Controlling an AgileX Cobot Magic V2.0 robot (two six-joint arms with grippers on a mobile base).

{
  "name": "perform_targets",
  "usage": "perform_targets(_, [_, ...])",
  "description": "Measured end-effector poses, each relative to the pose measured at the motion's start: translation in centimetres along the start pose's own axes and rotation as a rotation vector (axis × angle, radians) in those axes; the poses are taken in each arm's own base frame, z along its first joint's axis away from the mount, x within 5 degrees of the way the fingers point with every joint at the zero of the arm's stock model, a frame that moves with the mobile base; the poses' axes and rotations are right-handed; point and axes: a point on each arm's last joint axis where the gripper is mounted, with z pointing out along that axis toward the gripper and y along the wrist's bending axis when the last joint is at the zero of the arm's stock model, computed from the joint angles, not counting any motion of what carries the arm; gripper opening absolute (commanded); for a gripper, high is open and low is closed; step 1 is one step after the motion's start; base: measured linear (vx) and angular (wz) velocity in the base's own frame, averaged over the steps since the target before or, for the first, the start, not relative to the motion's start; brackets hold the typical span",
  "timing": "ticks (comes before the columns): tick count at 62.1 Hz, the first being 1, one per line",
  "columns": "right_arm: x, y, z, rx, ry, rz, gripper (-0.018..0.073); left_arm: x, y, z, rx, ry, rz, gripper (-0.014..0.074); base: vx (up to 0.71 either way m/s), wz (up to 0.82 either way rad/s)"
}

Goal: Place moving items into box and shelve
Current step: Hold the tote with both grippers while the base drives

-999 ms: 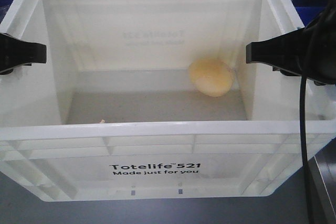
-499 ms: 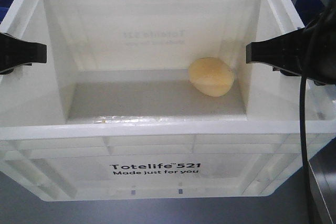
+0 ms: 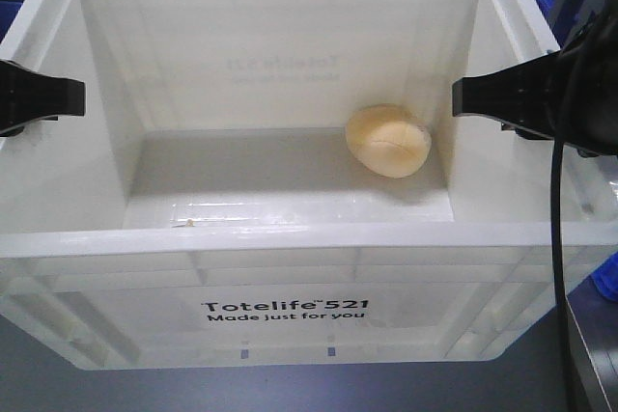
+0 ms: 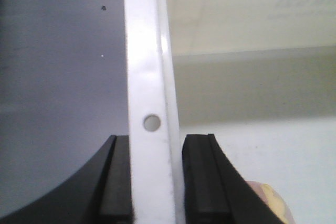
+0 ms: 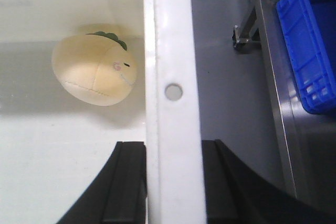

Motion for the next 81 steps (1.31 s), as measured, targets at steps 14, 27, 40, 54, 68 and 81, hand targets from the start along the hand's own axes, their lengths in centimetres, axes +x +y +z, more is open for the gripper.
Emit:
perform_targets(14, [0.00,0.00,0.00,0.000,0.000,0.000,0.0001,0.00,0.01,0.00,-0.001,-0.001,0.000,0.0094,0.47,-0.03])
perform_targets(27, [0.00,0.00,0.00,0.000,0.000,0.000,0.0001,0.00,0.01,0.00,-0.001,-0.001,0.000,0.0094,0.47,-0.02])
perform_targets(40, [0.00,0.00,0.00,0.000,0.000,0.000,0.0001,0.00,0.01,0.00,-0.001,-0.001,0.000,0.0094,0.47,0.01])
perform_targets(54, [0.00,0.00,0.00,0.000,0.000,0.000,0.0001,0.00,0.01,0.00,-0.001,-0.001,0.000,0.0094,0.46,0.00])
perform_targets(68, [0.00,0.00,0.00,0.000,0.000,0.000,0.0001,0.00,0.01,0.00,-0.001,-0.001,0.000,0.0094,0.48,0.01])
perform_targets(81, [0.00,0.00,0.00,0.000,0.000,0.000,0.0001,0.00,0.01,0.00,-0.001,-0.001,0.000,0.0094,0.47,-0.02])
